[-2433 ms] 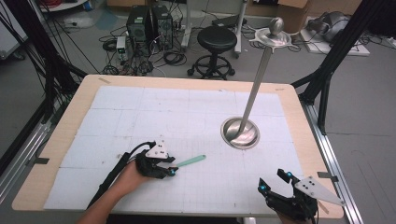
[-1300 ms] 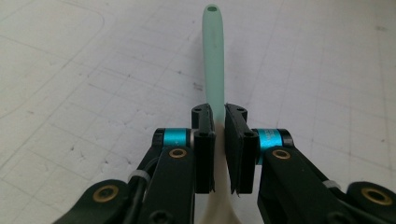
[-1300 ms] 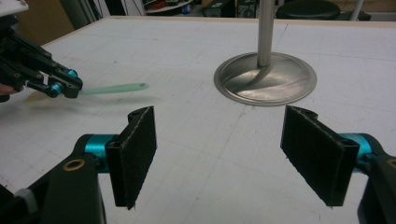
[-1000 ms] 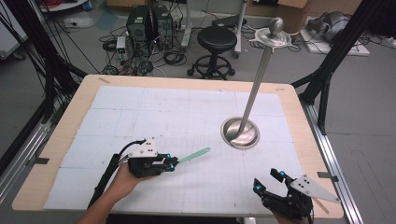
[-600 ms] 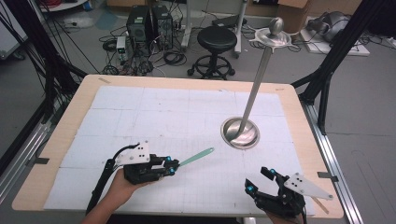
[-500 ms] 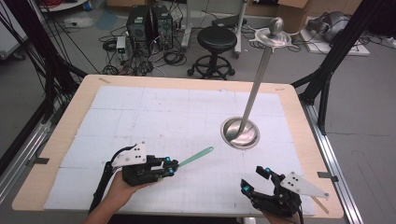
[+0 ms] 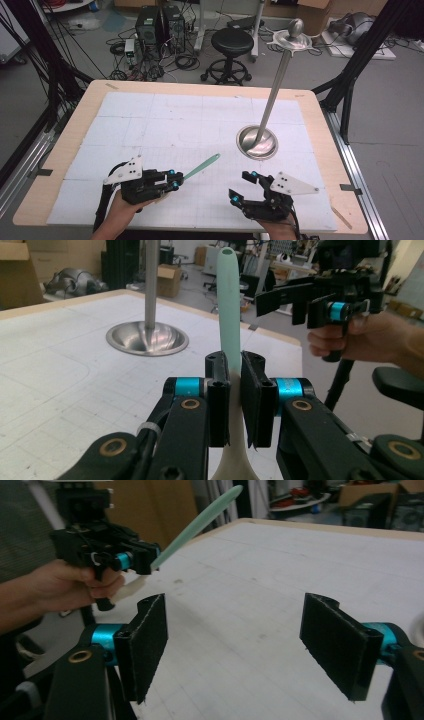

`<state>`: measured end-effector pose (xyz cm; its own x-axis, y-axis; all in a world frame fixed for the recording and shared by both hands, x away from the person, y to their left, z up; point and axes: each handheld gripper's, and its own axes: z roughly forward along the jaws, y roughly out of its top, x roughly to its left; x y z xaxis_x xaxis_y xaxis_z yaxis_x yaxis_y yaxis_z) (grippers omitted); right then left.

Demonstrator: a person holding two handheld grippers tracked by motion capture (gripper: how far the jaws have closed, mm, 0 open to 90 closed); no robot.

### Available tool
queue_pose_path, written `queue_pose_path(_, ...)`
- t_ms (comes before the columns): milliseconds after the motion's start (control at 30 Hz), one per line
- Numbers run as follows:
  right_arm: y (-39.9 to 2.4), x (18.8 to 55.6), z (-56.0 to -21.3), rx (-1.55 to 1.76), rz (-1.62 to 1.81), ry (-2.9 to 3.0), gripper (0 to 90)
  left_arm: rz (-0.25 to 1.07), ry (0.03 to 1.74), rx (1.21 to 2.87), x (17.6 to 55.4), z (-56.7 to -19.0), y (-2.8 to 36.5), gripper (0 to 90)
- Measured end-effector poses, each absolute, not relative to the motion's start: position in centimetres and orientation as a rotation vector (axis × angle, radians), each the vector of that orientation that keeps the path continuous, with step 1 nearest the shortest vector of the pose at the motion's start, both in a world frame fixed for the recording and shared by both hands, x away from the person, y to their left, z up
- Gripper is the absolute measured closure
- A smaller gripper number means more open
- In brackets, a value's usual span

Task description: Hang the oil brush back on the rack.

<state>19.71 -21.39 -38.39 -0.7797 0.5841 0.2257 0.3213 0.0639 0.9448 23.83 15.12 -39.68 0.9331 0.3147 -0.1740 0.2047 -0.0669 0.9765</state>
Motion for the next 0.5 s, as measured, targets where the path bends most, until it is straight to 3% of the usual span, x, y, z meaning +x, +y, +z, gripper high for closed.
queue_pose_path(500,-16.7,21.9,-37.9,0.719,1.962,2.236,42.5,0.06,0.359,1.627,23.1,-39.4,15.2,81.8)
